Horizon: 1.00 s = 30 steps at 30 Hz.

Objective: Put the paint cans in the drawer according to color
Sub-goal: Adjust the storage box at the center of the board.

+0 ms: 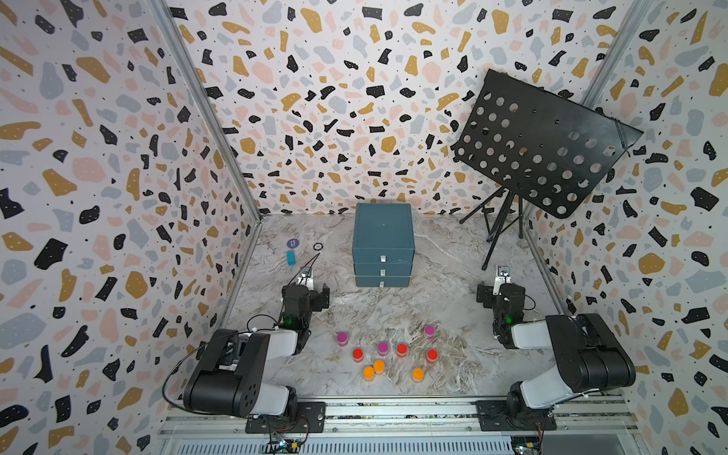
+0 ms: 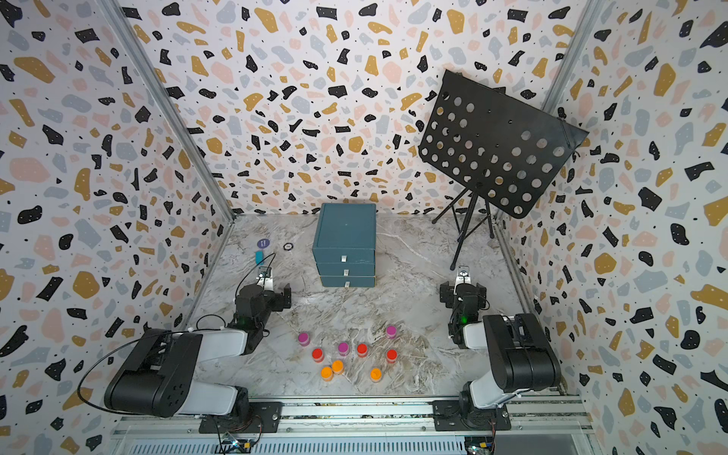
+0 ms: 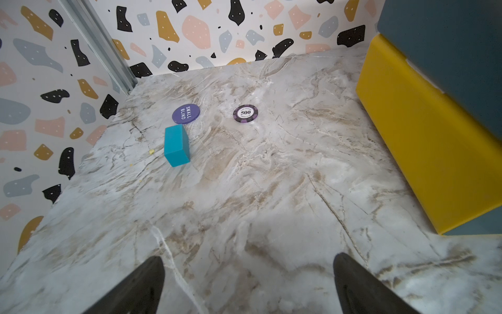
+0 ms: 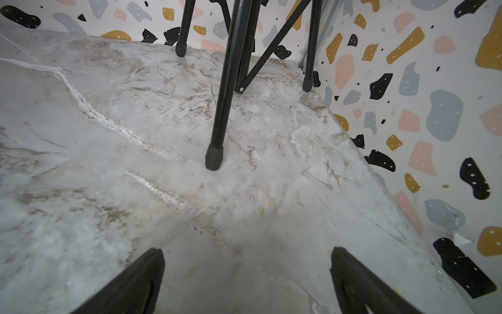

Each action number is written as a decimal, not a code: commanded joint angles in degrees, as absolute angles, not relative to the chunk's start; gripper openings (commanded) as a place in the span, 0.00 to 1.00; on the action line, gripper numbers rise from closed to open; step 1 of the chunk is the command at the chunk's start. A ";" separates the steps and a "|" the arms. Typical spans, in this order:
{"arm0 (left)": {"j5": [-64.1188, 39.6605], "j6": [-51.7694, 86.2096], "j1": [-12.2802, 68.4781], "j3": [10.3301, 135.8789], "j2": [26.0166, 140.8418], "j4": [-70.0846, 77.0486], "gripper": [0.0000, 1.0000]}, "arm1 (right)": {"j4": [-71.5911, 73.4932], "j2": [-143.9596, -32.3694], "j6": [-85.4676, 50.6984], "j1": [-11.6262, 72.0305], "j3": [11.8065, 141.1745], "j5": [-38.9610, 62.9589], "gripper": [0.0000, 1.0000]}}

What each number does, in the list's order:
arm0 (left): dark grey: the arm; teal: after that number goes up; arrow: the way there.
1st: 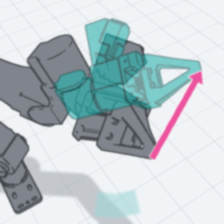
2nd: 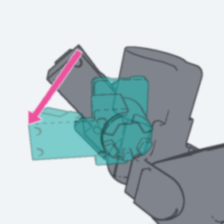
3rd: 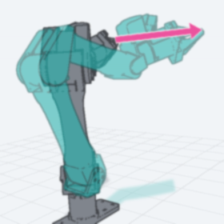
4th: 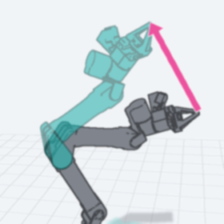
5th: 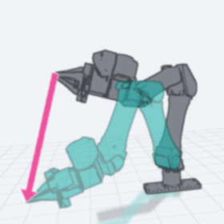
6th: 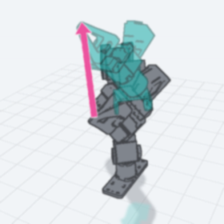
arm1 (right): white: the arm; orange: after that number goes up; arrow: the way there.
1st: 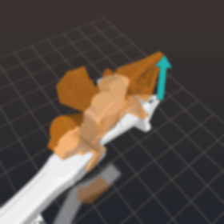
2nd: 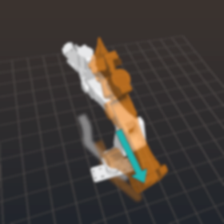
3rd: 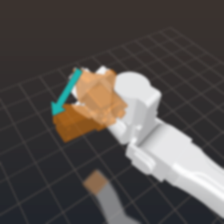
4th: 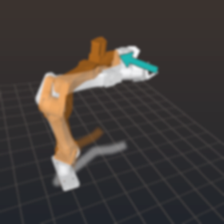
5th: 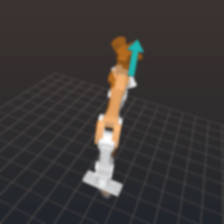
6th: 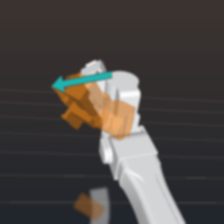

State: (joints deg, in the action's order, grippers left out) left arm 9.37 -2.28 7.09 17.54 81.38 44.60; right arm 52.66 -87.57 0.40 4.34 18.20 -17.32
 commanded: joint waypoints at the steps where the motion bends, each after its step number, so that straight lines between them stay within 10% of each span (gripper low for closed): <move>1: 8.17 -1.94 6.42 19.12 80.93 45.09 1.00 | 52.99 -86.83 -0.26 4.16 19.16 -17.22 1.00; 21: 15.87 1.18 6.44 19.12 78.84 43.66 1.00 | 53.00 -86.86 -0.17 4.21 19.16 -17.35 1.00; 30: 33.38 21.89 6.50 31.13 59.73 2.85 1.00 | 48.46 -82.76 1.20 6.45 20.06 -22.30 1.00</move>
State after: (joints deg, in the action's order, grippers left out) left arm 24.71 9.02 6.72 25.74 65.91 20.67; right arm 50.94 -86.15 0.43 4.93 18.20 -18.35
